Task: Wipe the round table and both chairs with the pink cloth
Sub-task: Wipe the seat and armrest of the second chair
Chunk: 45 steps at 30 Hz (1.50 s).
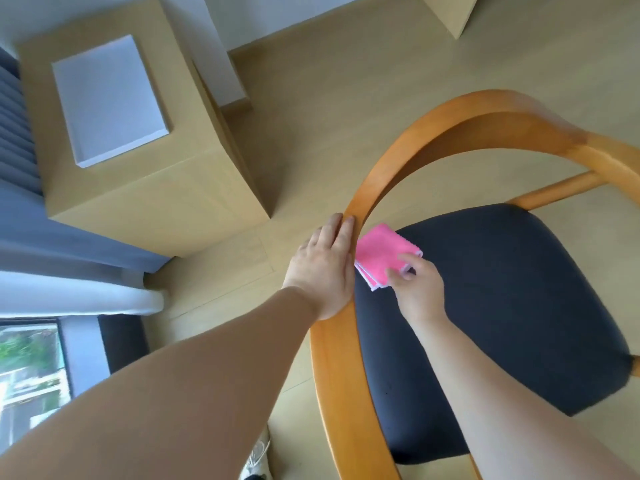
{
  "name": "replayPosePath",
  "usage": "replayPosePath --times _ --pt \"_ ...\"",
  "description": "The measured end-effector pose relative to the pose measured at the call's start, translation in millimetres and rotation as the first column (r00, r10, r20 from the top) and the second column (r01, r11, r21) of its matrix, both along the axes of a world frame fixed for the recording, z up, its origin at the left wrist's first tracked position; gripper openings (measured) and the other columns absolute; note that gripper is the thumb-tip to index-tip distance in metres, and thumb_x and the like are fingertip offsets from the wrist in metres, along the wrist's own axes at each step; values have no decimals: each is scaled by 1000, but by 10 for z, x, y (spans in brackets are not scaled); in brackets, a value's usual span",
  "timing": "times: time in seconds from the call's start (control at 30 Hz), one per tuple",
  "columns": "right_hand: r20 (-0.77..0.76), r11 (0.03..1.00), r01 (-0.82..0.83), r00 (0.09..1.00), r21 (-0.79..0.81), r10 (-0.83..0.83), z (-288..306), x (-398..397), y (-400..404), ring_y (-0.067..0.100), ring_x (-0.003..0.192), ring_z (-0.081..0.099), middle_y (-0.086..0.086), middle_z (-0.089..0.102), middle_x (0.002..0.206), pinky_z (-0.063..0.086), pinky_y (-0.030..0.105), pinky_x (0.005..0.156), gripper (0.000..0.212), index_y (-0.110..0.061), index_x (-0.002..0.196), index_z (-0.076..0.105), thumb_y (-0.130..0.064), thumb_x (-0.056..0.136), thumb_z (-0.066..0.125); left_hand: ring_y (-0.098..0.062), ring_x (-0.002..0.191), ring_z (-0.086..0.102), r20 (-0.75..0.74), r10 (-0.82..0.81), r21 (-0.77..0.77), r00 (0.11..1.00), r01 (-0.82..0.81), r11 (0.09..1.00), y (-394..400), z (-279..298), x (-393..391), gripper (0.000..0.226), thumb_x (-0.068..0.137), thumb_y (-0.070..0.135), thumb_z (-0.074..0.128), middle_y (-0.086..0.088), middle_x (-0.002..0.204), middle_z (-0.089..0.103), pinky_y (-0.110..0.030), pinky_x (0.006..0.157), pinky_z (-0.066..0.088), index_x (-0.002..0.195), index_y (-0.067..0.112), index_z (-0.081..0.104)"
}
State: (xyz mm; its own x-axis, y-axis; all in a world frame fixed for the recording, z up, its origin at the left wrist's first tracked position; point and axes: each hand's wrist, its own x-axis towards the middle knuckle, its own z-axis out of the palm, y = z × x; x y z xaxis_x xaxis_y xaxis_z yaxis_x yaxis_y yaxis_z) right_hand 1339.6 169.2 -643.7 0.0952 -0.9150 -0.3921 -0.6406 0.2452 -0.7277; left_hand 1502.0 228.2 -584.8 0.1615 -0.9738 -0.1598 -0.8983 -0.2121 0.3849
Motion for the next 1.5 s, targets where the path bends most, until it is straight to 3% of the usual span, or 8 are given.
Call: replayPosePath --times 0.23,0.37,0.53,0.63,0.73,0.97,1.2,1.5 --pt "-374 889 -458 821 16 430 -353 -374 132 21 83 61 0 39 135 52 33 73 24 -10 114 59 -9 92 50 -28 129 42 -42 15 49 999 -13 999 4 36 9 59 98 22 31 -1 158 17 -37 98 40 152 16 10" --pt "-446 692 -712 661 -118 604 -470 -254 -97 24 119 52 6 44 140 49 33 91 36 -8 124 57 -6 88 56 -32 111 55 1 6 78 1000 -6 997 -2 63 -12 60 98 23 31 -1 158 18 -35 85 44 153 16 8" --pt "-578 413 -906 388 -94 718 -787 159 -399 40 136 34 20 42 142 18 42 114 87 -9 134 35 -19 63 85 -33 107 57 39 -12 85 999 8 996 -12 59 -5 59 97 24 30 -2 157 21 -33 82 43 152 15 10" --pt "-674 341 -940 269 -27 688 -970 330 -415 38 135 30 18 41 141 15 51 117 59 -12 131 26 -35 86 57 -34 100 59 56 -17 68 998 13 998 -16 62 -1 58 97 22 33 -6 155 26 -34 80 45 152 13 15" --pt "-692 354 -933 293 -58 660 -1063 358 -398 35 126 40 14 50 131 22 50 112 42 -11 127 33 -39 96 27 -34 96 61 60 -34 59 998 30 998 -1 81 6 60 93 26 27 -7 153 31 -34 76 47 151 12 20" --pt "-698 313 -944 293 -104 653 -1141 173 -499 37 127 41 16 50 131 20 49 116 61 -5 133 41 -30 81 60 -31 107 58 74 -30 82 997 24 996 -9 69 3 58 98 27 28 -3 156 23 -36 78 47 152 18 10" --pt "-730 524 -842 436 -125 526 -1203 -215 -972 27 127 41 4 52 131 17 43 117 47 -14 132 45 -33 99 18 -29 112 54 69 -29 107 997 22 994 -12 65 24 59 98 31 23 1 157 16 -37 88 47 152 24 -2" --pt "-712 742 -651 597 -161 370 -1239 -773 -1406 25 140 25 5 39 146 9 40 120 55 -16 142 35 -37 100 5 -28 109 56 98 -37 86 994 29 996 9 30 36 59 98 33 22 1 157 18 -34 82 45 152 24 0"
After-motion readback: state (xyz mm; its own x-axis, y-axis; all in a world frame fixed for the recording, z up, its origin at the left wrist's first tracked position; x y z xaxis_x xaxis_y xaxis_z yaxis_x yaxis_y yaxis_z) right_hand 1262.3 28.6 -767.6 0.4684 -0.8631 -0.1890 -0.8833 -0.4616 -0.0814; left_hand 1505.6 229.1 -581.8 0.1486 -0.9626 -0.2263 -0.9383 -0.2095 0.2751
